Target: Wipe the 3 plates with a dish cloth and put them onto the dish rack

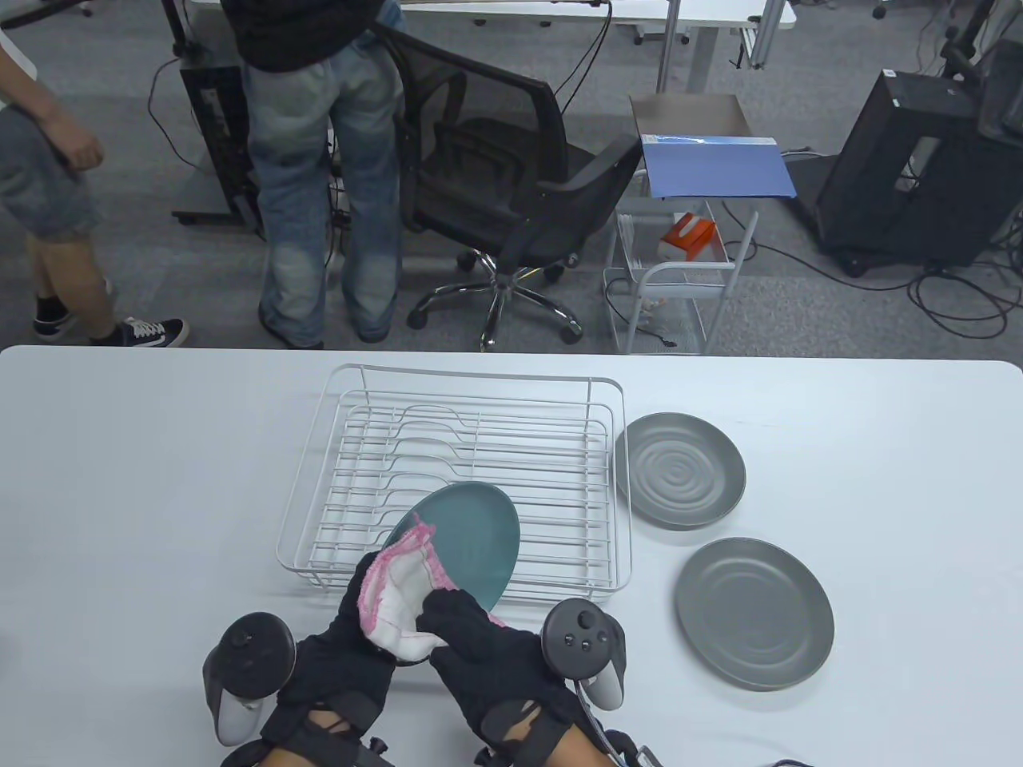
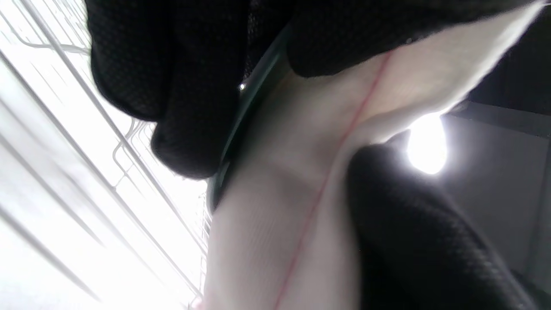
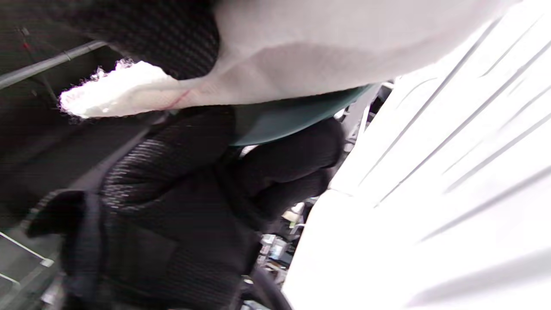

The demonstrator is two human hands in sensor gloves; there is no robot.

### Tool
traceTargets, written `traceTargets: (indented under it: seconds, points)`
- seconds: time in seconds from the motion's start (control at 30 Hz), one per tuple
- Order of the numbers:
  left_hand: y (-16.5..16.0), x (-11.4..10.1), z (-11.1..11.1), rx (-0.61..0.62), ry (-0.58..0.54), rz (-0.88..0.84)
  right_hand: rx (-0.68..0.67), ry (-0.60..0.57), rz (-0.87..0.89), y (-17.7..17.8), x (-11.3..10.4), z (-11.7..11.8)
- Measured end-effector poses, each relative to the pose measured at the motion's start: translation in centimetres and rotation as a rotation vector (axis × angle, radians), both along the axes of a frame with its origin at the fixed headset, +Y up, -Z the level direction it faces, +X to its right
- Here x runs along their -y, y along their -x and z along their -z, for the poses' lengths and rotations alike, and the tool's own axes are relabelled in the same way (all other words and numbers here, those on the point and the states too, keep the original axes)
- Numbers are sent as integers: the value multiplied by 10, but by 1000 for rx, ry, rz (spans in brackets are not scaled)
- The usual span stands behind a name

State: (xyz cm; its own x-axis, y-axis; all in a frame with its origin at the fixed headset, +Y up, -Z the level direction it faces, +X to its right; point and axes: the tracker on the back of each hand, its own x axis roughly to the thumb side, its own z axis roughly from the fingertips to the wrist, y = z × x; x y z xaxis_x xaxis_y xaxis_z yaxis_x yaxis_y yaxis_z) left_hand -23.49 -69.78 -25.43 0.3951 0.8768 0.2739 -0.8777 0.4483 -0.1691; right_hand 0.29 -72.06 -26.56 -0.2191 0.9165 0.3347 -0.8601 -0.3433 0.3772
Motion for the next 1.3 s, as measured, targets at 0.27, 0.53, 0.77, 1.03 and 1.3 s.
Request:
traceTargets:
  seconds: [0.27, 0.53, 0.77, 1.03, 1.3]
  points:
    - [-6, -3, -1, 45, -12, 34, 299, -32, -182, -19, 3, 2]
    - [-22, 4, -1, 145, 50, 63, 459, -45, -90, -39, 0, 5]
    - [-36, 9, -3, 214, 87, 98, 416, -178, 87, -40, -13, 1]
    - [-33, 9, -4, 163, 68, 94, 99, -244, 168, -6, -22, -10]
    - [-7, 0, -2, 9, -4, 14, -73, 36, 240, 4, -1, -2]
